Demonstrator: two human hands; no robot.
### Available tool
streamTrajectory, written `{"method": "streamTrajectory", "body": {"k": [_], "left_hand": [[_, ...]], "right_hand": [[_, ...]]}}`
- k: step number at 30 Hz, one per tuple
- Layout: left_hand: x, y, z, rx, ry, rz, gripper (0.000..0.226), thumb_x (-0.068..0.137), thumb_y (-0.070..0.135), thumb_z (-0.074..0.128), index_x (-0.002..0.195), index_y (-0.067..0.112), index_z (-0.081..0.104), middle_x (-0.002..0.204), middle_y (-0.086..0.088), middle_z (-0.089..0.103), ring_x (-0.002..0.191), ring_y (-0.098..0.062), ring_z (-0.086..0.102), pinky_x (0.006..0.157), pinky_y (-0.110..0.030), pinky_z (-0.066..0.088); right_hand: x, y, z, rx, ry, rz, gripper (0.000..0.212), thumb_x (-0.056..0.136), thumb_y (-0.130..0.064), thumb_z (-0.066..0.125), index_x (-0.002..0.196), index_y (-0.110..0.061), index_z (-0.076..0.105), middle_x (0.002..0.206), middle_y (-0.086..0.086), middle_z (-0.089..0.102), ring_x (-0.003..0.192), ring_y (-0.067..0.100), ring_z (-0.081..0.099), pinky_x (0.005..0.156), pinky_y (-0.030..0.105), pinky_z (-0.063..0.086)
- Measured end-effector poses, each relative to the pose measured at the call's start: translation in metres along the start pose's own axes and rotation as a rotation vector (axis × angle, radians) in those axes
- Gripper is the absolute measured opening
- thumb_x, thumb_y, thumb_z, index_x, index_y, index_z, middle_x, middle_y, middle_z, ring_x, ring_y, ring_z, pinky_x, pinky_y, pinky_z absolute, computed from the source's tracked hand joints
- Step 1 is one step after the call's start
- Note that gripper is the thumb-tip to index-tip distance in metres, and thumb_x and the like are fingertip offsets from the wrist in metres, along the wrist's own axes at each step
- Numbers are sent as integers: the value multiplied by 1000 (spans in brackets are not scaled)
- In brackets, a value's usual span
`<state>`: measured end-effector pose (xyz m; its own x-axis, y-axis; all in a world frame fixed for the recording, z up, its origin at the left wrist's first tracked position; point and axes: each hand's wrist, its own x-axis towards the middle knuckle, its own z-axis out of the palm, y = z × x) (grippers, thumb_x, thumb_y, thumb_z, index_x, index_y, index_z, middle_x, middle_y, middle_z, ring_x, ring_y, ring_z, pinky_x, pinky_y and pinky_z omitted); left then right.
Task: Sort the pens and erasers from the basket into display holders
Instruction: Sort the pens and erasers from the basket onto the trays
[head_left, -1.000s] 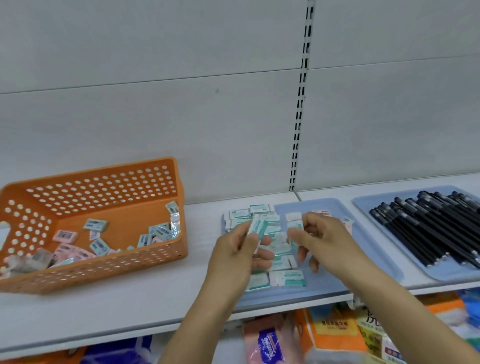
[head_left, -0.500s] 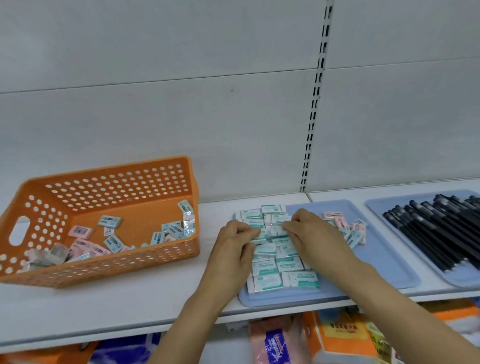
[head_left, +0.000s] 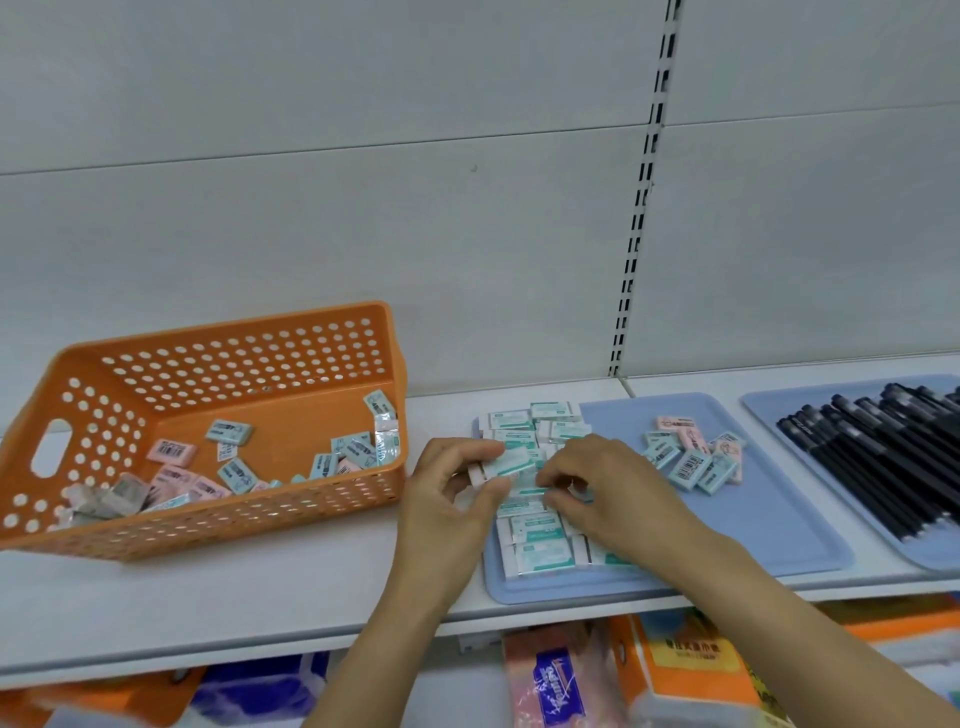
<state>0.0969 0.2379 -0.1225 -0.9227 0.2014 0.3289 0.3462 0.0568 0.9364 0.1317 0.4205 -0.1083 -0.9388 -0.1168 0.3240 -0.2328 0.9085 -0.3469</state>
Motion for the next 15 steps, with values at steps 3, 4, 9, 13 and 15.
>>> {"method": "streamTrajectory", "body": {"k": [3,4,9,13,15], "left_hand": [[0,0,3,131,-101,64,28,80,0,75,94,24,70,100,15,61,104,-2,61,85,-18,52],[1,0,4,211,-140,96,26,80,2,75,93,24,70,98,17,61,103,0,60,83,-14,50],[7,-3,9,555,-209,278,23,83,18,75,104,27,71,108,19,56,112,1,44,99,-21,39],[8,-10,7,757,-434,271,44,100,36,49,144,32,44,154,19,28,145,-1,15,119,-20,6],[9,-13,4,773,-532,230,47,104,36,35,151,34,27,156,23,13,147,1,3,114,-11,-4]], "right_hand": [[-4,4,0,-21,94,49,5,91,-27,64,90,-26,68,87,-13,58,85,10,51,75,27,37],[-7,8,-2,-30,145,67,4,90,-26,65,88,-26,68,86,-10,59,84,12,51,74,30,39],[-26,45,-18,-223,292,349,28,89,-37,63,114,-26,67,125,5,58,118,31,47,89,43,36],[-40,73,-23,-240,-39,498,53,95,-52,45,145,-34,39,154,2,32,138,28,27,113,41,25],[-46,79,-24,-93,-47,386,43,98,-34,50,141,-31,47,152,1,35,138,24,27,114,33,22]]}}
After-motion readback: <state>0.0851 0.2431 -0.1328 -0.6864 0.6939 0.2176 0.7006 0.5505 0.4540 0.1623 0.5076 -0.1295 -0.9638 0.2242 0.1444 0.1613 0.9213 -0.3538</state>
